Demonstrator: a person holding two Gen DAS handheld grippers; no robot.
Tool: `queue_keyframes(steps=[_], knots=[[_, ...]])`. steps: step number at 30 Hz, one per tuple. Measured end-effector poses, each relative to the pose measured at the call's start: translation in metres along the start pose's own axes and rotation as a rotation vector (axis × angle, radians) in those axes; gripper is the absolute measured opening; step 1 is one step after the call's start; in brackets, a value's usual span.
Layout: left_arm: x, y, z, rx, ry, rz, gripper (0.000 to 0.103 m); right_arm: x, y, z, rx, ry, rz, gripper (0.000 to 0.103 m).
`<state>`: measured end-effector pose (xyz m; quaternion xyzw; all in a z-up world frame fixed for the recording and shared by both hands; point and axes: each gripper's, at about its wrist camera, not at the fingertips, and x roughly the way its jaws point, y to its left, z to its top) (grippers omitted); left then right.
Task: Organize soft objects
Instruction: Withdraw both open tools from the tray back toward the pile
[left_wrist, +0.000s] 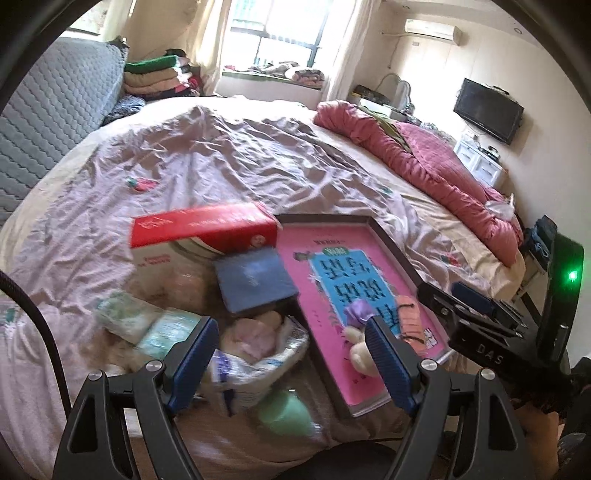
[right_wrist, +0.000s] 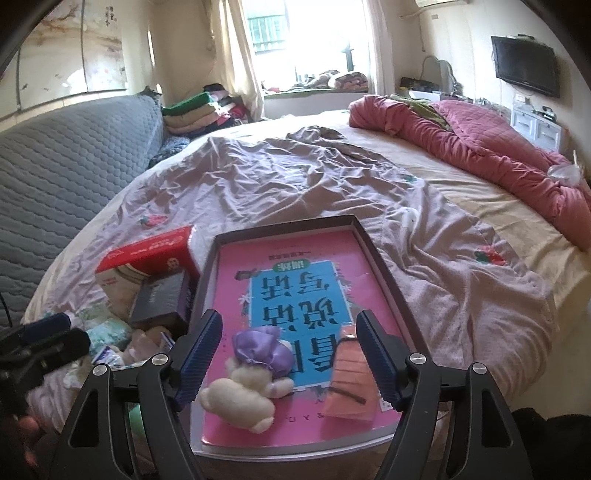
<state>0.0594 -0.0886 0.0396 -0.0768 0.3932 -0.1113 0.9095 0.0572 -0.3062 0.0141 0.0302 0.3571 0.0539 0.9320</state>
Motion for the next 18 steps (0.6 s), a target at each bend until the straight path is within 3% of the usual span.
queue_keyframes(steps=[18], knots=[[-0.033,0.080,0.012,-0.129,-0.067,0.132,0.081,-0.019,0.029,0.006,-0.024,-0.040,0.109,0.076]])
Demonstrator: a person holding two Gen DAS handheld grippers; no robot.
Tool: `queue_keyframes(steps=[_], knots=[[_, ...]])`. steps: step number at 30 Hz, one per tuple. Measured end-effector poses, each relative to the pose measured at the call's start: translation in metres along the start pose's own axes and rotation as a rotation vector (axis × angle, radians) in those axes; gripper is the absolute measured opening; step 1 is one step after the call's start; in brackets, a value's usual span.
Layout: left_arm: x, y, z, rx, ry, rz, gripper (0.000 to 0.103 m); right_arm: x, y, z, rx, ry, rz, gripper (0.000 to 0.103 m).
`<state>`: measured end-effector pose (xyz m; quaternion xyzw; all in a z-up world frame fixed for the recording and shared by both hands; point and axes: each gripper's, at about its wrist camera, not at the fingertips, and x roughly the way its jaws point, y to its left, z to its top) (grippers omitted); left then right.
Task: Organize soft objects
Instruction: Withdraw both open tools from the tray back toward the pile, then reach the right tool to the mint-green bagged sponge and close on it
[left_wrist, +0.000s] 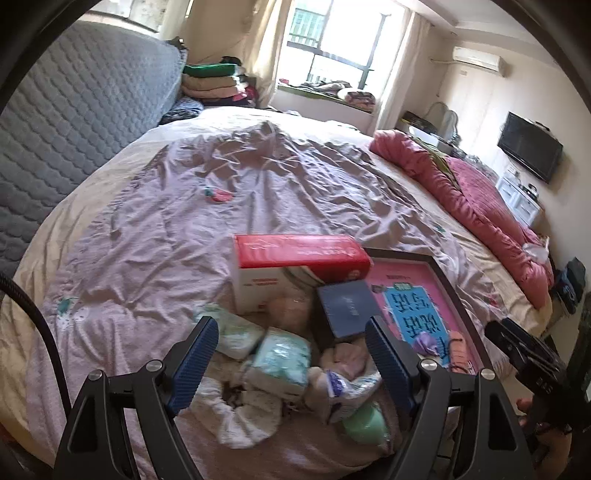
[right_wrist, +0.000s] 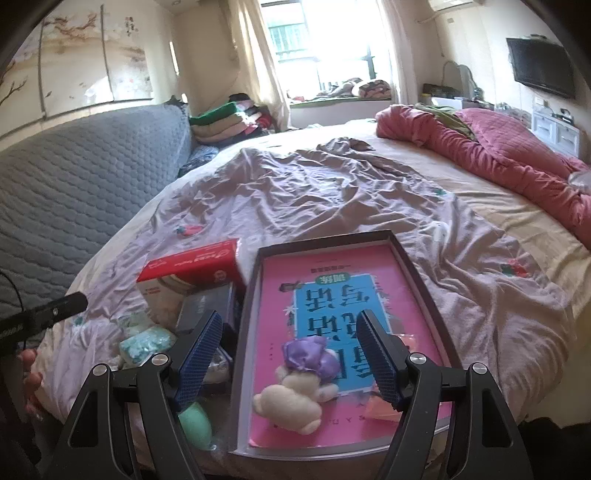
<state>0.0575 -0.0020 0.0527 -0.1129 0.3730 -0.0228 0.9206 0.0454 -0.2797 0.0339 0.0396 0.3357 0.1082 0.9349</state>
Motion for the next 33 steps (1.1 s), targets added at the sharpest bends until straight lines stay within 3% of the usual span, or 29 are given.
queue_keyframes(steps=[16,21,33], knots=[[-0.003,0.050,0.002,-0.091,-0.003,0.061,0.081,0.010,0.051,-0.021,-0.125,0.077,0.109,0.076],[0.004,0.050,-0.001,-0.097,0.030,0.039,0.081,0.015,0.063,-0.032,-0.164,0.113,0.131,0.076],[0.026,0.027,-0.016,-0.003,0.107,0.052,0.081,0.030,0.080,-0.051,-0.242,0.231,0.176,0.076]])
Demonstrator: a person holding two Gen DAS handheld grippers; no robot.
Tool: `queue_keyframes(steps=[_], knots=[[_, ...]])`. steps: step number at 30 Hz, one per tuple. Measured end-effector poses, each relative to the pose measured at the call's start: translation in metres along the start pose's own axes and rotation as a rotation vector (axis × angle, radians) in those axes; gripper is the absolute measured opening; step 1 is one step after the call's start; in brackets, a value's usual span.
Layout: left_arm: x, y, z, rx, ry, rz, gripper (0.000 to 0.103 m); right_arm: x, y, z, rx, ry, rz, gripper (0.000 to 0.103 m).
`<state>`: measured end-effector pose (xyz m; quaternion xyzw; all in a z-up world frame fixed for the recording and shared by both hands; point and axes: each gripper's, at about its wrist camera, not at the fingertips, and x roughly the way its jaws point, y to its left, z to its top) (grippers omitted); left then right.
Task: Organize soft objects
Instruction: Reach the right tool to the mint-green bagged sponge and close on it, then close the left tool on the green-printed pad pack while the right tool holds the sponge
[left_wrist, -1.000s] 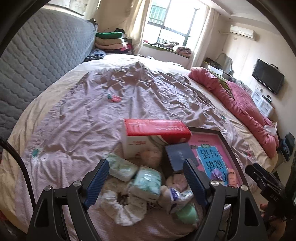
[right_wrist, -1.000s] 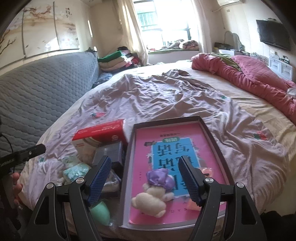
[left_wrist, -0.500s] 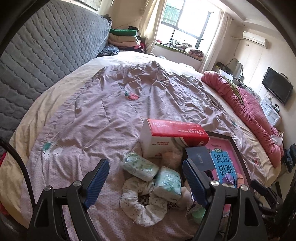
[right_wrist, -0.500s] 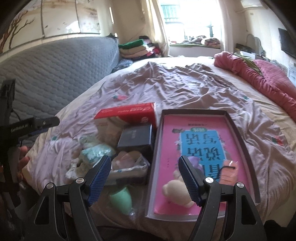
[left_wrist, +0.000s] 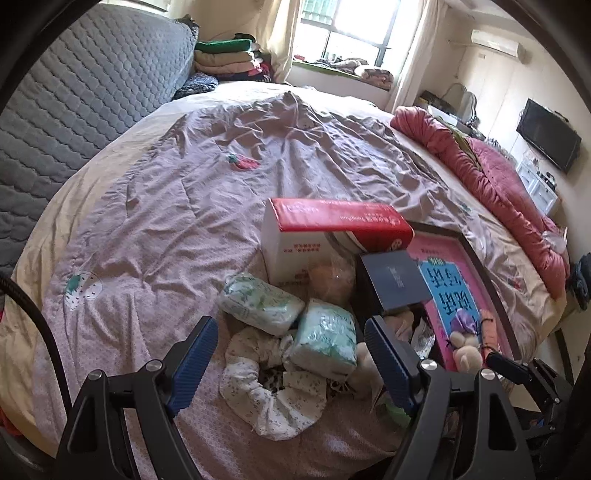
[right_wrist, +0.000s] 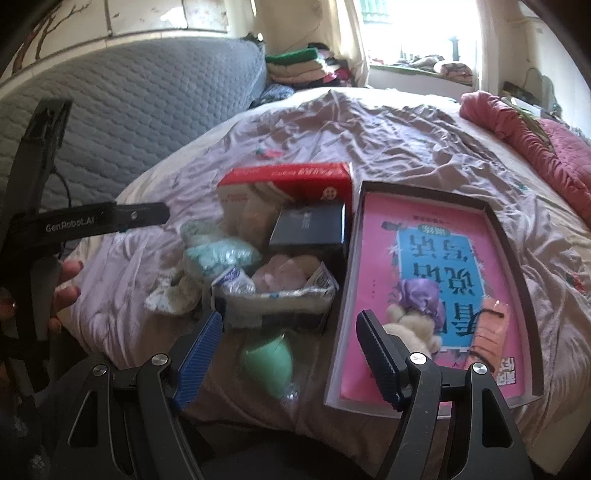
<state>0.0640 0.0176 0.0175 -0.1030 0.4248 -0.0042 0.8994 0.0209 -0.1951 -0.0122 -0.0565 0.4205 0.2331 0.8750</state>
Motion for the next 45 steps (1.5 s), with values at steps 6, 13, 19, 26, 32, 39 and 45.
queue_keyframes(steps=[6,13,19,26,32,39,45], knots=[[0.008,-0.003,-0.004,0.016,0.031,0.004,0.081,0.014,0.015,-0.008,-0.078,0.065,0.003,0.076],[0.010,-0.017,-0.007,0.060,0.037,-0.022,0.081,0.030,0.020,-0.017,-0.112,0.126,0.004,0.076],[0.023,-0.018,-0.014,0.073,0.076,0.000,0.081,0.042,0.028,-0.020,-0.156,0.156,0.007,0.077],[0.031,-0.020,-0.015,0.122,0.081,0.031,0.081,0.057,0.034,-0.024,-0.207,0.181,-0.027,0.077],[0.043,-0.021,-0.017,0.144,0.114,0.037,0.081,0.066,0.039,-0.026,-0.254,0.187,-0.049,0.068],[0.056,-0.027,-0.018,0.175,0.141,0.054,0.081,0.077,0.038,-0.028,-0.273,0.200,-0.058,0.059],[0.065,-0.023,-0.019,0.179,0.173,0.055,0.081,0.085,0.037,-0.028,-0.278,0.209,-0.052,0.048]])
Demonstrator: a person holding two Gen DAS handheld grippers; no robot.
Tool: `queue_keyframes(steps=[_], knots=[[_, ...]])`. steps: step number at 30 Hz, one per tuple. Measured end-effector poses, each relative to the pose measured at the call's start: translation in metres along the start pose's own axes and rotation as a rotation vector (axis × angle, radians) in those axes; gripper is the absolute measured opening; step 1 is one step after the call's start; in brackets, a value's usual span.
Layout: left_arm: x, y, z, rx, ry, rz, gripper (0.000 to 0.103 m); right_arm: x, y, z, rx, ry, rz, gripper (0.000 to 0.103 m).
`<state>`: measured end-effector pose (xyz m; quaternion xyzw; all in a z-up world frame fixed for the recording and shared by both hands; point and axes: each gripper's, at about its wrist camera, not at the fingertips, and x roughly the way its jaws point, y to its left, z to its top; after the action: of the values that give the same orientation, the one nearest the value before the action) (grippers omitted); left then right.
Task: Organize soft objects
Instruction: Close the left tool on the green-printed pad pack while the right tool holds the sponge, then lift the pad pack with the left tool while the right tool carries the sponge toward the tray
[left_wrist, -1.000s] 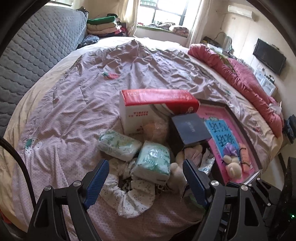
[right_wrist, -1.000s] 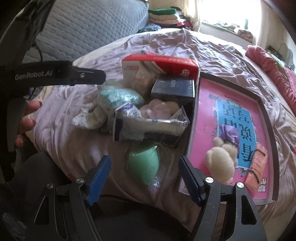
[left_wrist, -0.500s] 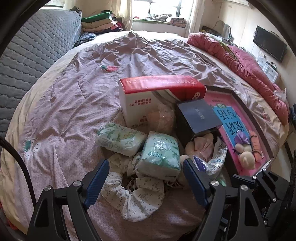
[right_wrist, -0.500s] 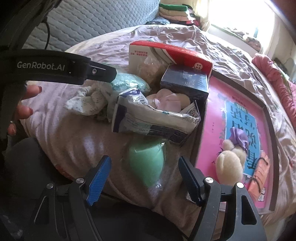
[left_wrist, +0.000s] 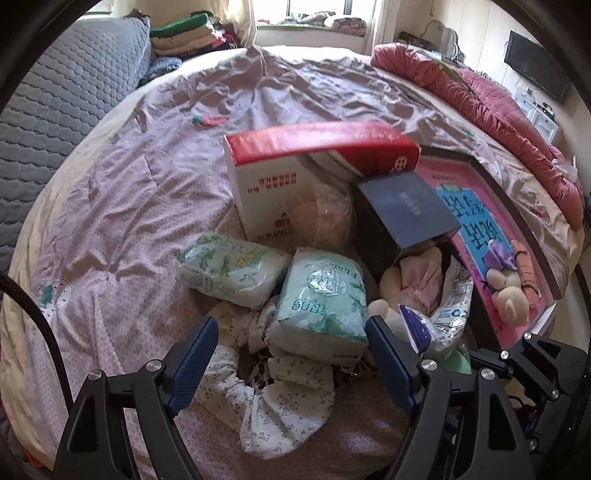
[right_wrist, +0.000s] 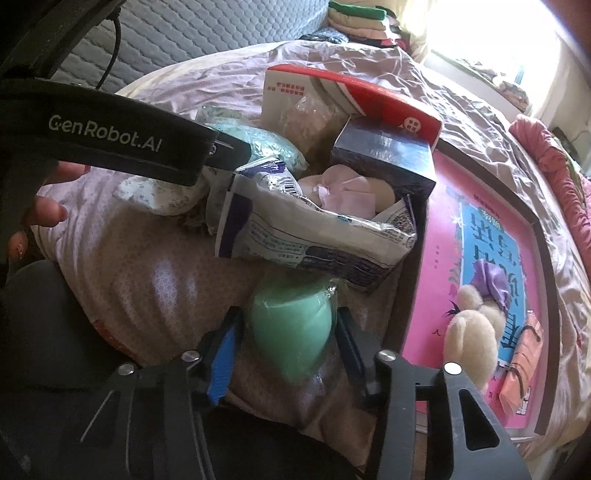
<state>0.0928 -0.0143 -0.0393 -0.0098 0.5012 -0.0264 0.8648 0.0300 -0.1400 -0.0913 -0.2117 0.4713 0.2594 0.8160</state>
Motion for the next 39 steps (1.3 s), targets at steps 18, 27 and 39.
queue_keyframes(steps=[18,27,39], knots=[[0.012,-0.003,0.000,0.034,0.009,-0.012,0.077,0.001,-0.012,0.001,0.062,-0.022,0.051,0.043],[0.007,0.006,-0.001,0.002,-0.008,-0.134,0.049,-0.009,-0.026,-0.001,0.138,-0.062,0.084,0.042],[-0.027,0.021,0.001,-0.048,-0.101,-0.201,0.048,-0.035,-0.059,-0.011,0.338,-0.137,0.209,0.042]])
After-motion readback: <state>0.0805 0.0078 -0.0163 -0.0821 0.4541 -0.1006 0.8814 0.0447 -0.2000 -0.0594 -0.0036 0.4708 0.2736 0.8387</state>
